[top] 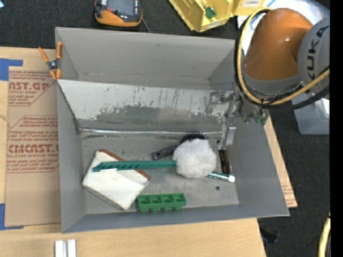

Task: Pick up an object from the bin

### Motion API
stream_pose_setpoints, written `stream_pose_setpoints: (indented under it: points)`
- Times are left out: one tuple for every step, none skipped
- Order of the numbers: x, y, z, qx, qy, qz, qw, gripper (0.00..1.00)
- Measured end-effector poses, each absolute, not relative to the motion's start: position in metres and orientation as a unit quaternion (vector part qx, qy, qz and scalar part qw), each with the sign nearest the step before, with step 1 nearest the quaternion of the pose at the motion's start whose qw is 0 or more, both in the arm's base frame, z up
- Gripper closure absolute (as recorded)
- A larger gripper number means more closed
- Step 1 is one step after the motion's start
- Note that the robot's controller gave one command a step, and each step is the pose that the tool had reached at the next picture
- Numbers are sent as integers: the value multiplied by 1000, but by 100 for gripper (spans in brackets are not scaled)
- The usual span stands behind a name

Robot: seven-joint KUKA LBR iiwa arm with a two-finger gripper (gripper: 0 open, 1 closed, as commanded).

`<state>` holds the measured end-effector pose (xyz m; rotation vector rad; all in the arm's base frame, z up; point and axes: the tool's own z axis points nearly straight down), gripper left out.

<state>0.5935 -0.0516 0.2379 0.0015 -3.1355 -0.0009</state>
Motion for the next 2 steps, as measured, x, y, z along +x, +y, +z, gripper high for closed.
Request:
stream_pose_setpoints:
  points:
    - [595,-52,243,1,-1000,0,-1,0]
    - [547,15,158,16,-1000,-1,2,0]
